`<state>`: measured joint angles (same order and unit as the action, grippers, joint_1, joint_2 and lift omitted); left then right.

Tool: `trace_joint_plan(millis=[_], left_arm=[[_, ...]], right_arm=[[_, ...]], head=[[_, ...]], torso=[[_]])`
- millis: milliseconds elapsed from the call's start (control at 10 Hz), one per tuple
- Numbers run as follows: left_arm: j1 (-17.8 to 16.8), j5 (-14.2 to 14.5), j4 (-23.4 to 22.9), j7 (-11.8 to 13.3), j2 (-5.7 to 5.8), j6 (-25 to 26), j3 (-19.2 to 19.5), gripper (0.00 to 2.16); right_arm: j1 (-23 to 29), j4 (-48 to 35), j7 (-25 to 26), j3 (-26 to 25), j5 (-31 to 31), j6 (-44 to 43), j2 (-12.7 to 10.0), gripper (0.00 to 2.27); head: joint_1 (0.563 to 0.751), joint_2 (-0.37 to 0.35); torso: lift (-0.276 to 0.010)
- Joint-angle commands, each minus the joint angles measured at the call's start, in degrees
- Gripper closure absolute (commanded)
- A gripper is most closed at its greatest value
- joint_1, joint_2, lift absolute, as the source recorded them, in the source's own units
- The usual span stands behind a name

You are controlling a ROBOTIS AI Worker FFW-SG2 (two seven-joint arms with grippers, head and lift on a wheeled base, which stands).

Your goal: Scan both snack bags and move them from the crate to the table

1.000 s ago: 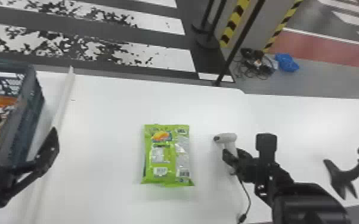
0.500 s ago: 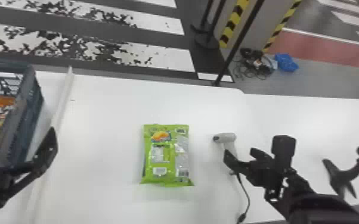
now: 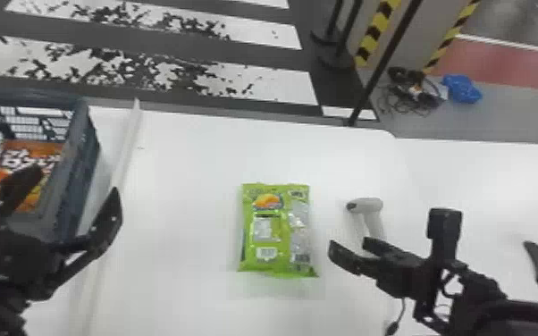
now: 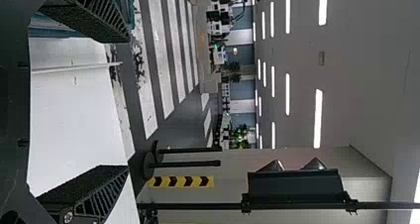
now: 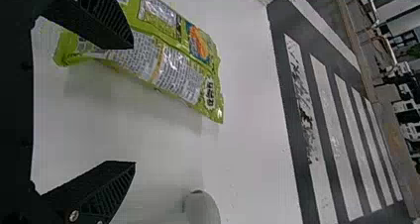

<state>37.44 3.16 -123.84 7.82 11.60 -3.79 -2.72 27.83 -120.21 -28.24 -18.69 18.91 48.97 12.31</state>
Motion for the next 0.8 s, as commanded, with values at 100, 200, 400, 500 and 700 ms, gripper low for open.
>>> trace_joint_plan(millis=[100, 200, 400, 500, 700], left_arm=[[-0.09, 0.0, 0.09, 0.0, 0.08, 0.06, 0.0, 0.08], [-0.09, 0.0, 0.09, 0.0, 0.08, 0.06, 0.09, 0.08], [-0.09, 0.0, 0.26, 0.0, 0.17, 0.06, 0.09, 0.08], [-0.09, 0.0, 0.26, 0.0, 0.08, 0.24, 0.09, 0.08], [-0.09, 0.0, 0.26, 0.0, 0.08, 0.06, 0.18, 0.08]], right_arm=[[-2.34, 2.0, -1.38, 3.74, -0.1, 3.9, 0.09, 0.11], [-3.66, 3.93, -1.99, 5.06, -0.45, 4.43, 0.26, 0.11], [-5.77, 7.27, -1.99, 7.44, -0.81, 5.13, 0.44, 0.12], [-6.38, 8.24, -1.99, 8.49, -0.81, 5.13, 0.44, 0.12], [-7.96, 10.52, -1.99, 10.25, -1.69, 5.13, 0.44, 0.13]], head=[[0.695, -0.163], [0.695, -0.138], [0.695, -0.106], [0.695, -0.094], [0.695, -0.075]], torso=[[-0.088], [-0.088], [-0.088], [-0.088], [-0.088]])
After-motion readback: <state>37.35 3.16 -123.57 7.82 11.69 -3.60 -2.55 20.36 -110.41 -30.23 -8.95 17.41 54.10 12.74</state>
